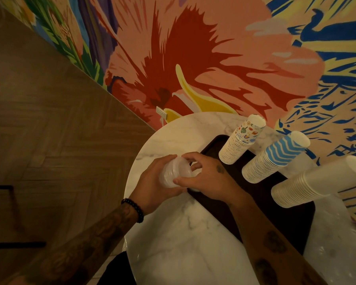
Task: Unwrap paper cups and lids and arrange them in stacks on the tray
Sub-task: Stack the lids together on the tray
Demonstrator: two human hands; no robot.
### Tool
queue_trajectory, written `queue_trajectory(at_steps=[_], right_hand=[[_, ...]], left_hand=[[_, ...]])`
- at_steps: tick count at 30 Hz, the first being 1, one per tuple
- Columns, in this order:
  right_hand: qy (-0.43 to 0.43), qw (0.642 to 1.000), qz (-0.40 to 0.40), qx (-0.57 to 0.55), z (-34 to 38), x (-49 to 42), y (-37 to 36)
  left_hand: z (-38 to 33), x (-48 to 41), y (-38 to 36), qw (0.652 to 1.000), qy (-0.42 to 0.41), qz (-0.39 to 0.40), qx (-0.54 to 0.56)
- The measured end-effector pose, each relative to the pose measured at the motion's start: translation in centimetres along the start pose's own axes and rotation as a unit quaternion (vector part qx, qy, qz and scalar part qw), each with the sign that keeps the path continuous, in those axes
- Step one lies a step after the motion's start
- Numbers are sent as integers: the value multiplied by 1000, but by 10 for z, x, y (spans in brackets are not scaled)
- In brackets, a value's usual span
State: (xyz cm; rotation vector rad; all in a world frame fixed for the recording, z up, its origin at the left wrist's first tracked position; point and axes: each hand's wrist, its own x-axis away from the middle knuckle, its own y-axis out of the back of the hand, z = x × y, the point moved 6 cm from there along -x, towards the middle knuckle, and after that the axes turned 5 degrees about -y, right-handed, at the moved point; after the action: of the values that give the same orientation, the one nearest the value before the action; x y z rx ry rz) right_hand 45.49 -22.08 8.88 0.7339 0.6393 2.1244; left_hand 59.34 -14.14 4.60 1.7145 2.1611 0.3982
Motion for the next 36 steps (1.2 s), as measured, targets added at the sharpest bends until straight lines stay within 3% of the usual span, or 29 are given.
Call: queue_trajectory(at_steps=[5, 8, 17, 25, 28, 31, 36], right_hand=[[7, 997, -68, -33, -8, -4, 19], [-6, 993, -114, 17, -19, -8, 37], [-56, 983, -59, 163, -46, -16, 22], [-55, 986, -61, 148, -51, -17, 20], [-29, 987, -95, 128, -42, -13, 26], [6, 991, -119, 56, -23, -9, 28], [20, 998, -43, 35, -2, -5, 3]], left_hand=[[8, 0, 4, 1000, 23, -18, 0], [13, 2, 7, 999, 37, -25, -5], [15, 2, 9, 998, 62, -28, 7], [15, -1, 9, 998, 55, -29, 3], [12, -2, 9, 998, 49, -29, 5], [8, -5, 6, 999, 37, -26, 6], [4, -5, 4, 999, 26, -21, 12]])
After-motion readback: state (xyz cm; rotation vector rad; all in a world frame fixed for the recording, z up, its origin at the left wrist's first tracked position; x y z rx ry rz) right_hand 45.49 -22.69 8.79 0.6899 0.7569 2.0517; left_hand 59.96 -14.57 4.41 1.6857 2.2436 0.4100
